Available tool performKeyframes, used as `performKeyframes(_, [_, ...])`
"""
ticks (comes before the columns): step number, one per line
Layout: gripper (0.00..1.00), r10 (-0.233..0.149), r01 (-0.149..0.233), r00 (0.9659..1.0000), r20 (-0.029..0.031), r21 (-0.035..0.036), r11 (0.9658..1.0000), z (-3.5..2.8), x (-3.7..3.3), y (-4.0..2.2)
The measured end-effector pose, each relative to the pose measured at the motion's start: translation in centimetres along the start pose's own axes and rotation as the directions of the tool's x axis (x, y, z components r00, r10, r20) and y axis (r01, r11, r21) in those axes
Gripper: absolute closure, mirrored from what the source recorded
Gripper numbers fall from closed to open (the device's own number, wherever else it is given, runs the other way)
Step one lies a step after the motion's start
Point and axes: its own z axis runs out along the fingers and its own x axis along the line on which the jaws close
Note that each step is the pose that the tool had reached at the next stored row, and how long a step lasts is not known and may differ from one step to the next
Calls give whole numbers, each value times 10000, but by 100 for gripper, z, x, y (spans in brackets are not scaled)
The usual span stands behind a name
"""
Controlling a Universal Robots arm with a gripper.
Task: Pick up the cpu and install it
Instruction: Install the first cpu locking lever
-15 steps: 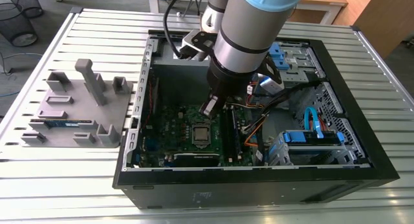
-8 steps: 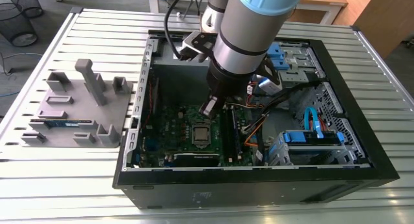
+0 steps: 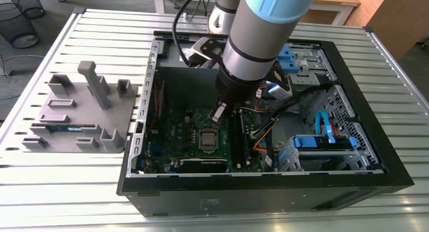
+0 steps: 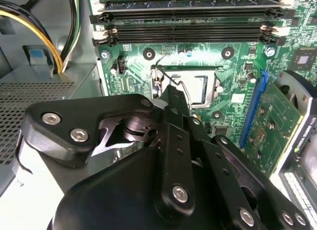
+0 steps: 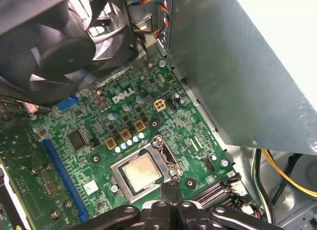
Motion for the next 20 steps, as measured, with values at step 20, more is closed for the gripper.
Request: performKeyframes(20, [89,523,-523,9986,-47,68,9986,129,-4,-28])
